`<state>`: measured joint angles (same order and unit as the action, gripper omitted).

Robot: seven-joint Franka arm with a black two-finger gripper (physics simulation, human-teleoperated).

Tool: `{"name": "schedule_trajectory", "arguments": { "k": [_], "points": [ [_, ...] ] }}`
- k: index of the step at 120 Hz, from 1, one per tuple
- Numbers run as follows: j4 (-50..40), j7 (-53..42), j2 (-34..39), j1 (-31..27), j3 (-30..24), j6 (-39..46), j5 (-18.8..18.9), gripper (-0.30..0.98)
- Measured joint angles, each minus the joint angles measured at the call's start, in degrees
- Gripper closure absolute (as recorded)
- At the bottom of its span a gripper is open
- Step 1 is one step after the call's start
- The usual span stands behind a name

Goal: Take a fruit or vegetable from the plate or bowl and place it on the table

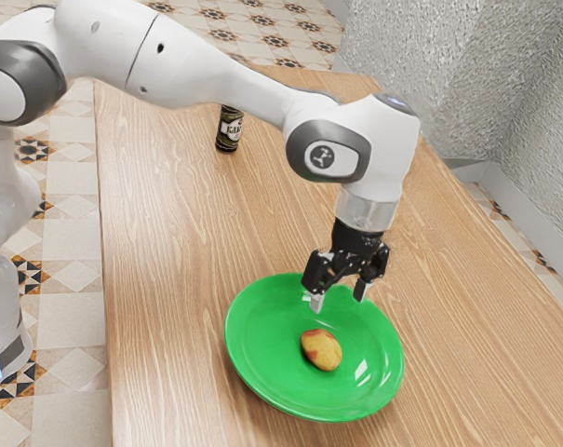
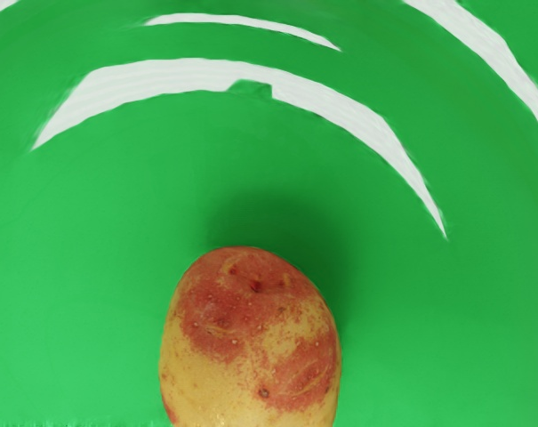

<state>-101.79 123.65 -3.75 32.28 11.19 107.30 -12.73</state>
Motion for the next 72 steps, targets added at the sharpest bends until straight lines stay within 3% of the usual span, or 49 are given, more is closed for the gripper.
{"name": "schedule_trajectory", "arguments": {
  "k": [31,72],
  "points": [
    [-6.5,4.6,3.3,0.7,-3.0,3.6,0.1,0.0],
    [-7.5,7.1,2.4,3.8,-4.0,5.9,1.6,0.0]
  ]
}}
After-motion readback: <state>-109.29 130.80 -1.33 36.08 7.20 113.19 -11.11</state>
